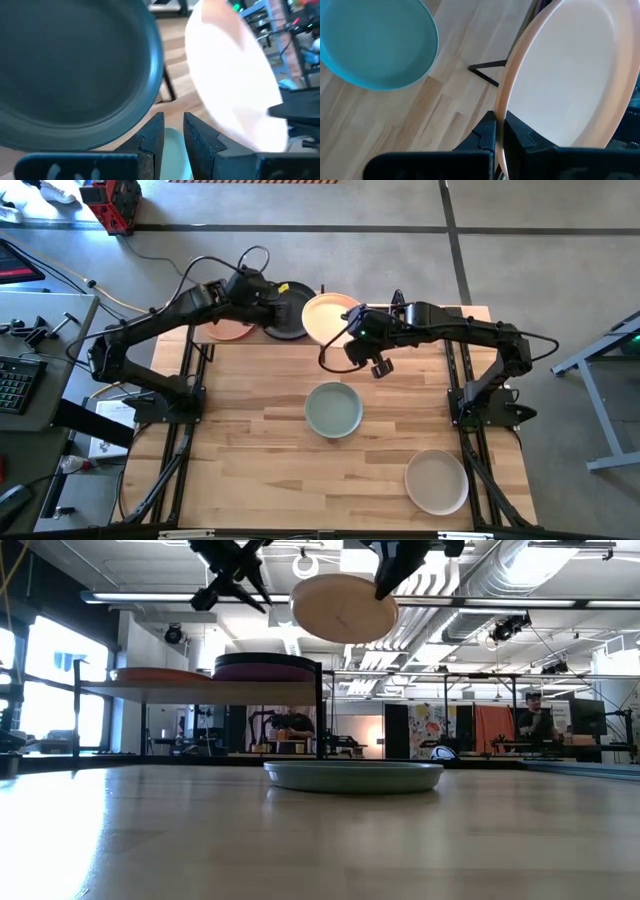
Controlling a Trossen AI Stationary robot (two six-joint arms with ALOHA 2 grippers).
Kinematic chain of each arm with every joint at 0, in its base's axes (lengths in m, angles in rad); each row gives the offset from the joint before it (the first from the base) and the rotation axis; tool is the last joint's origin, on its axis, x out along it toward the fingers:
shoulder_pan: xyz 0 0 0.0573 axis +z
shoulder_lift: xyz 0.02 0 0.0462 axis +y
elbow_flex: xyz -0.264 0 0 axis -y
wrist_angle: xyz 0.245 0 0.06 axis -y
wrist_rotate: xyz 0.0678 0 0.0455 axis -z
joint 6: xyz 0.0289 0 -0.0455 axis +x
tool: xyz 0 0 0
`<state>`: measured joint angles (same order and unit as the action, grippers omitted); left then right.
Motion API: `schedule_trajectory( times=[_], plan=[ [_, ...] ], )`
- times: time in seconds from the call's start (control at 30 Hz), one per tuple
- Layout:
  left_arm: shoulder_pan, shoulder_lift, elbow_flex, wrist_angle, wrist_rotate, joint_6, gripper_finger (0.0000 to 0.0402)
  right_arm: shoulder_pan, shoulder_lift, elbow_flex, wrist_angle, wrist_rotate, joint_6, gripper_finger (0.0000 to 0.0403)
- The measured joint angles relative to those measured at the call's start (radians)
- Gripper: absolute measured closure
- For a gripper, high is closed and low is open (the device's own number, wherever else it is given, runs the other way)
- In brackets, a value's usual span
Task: Place and stack plates onto a shelf
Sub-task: Stack the light orange plate on top of the orange plate on the shelf
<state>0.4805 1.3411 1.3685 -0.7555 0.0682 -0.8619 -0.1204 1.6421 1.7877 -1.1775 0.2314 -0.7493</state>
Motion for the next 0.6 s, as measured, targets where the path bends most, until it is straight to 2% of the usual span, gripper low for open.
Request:
schedule_trajectory(
  times=[0.3,0.47,0.6],
  plan=[
    [0.005,0.000,0.076,-0.004,-0.010,-0.025,0.0339,0.000,0.000,0.000,-0.008,-0.005,-0.060,0.0403],
    [0.005,0.000,0.084,-0.006,-0.011,-0.051,0.0339,0.001,0.000,0.000,-0.008,-0.055,-0.097,0.0403],
    [0.004,0.000,0.084,-0.015,-0.011,-0.055,0.0339,0.003,0.000,0.000,-0.007,-0.056,-0.116,0.0403]
  ],
)
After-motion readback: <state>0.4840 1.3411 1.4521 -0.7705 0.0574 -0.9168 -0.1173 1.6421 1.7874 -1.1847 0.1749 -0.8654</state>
